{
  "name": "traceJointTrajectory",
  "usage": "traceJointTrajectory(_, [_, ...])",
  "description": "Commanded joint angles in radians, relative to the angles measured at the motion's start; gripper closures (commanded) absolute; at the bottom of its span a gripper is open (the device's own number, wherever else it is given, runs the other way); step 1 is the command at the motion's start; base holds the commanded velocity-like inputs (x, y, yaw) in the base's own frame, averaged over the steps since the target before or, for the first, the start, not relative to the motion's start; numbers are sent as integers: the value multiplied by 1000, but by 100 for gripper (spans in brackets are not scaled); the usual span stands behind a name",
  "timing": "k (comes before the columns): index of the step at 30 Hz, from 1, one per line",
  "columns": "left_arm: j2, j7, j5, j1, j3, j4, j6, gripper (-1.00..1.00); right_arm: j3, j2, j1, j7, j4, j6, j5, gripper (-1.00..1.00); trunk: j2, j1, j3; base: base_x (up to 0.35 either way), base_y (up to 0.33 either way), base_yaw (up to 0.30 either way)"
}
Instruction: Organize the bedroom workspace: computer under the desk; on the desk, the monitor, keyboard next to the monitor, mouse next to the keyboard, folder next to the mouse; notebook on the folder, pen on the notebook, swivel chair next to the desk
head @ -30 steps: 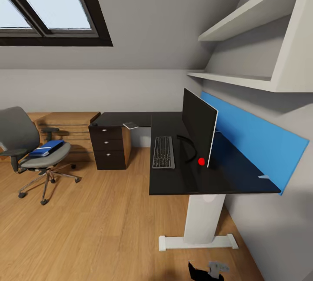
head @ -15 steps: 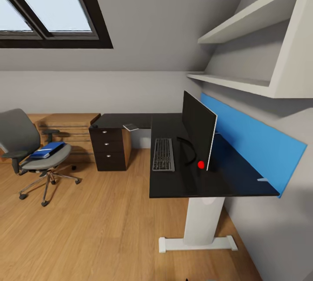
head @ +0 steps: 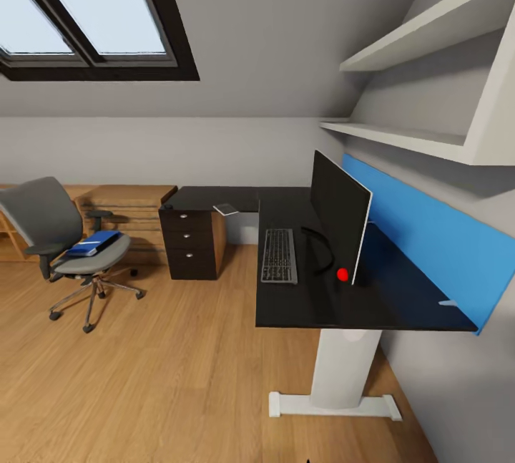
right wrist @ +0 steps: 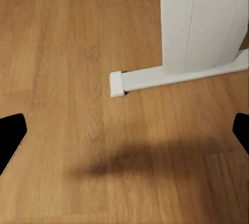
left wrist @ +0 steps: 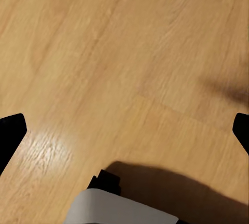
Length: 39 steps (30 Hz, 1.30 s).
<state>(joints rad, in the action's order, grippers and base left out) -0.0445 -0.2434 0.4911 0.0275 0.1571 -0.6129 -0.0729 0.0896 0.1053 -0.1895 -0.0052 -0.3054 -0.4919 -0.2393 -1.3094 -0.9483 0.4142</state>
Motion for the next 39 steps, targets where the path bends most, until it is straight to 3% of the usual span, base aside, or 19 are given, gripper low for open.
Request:
traceJointTrajectory(1, [-2,-8,11,0,8,-1,-5,-100,8,0,-1,-1,1,-5,-10,-100,-1,0,1,0,0,12])
traceJointTrajectory(4, [-2,-8,11,0,9,-1,-6,-100,9,1,-1,-1,1,-6,-7,-100,-1,0,1,14,16,6])
traceJointTrajectory(8, [5,-8,11,0,9,-1,-7,-100,7,2,-1,-2,15,-68,-6,-100,-1,0,-2,229,262,209])
traceJointTrajectory(16, [24,-8,9,0,9,-1,-7,-100,8,2,-1,-2,21,-70,-6,-100,-1,0,-6,234,268,261])
traceJointTrajectory(39, [23,-8,14,0,7,-1,-7,-100,9,2,-1,-2,23,-70,-5,-100,-1,0,-6,253,218,280])
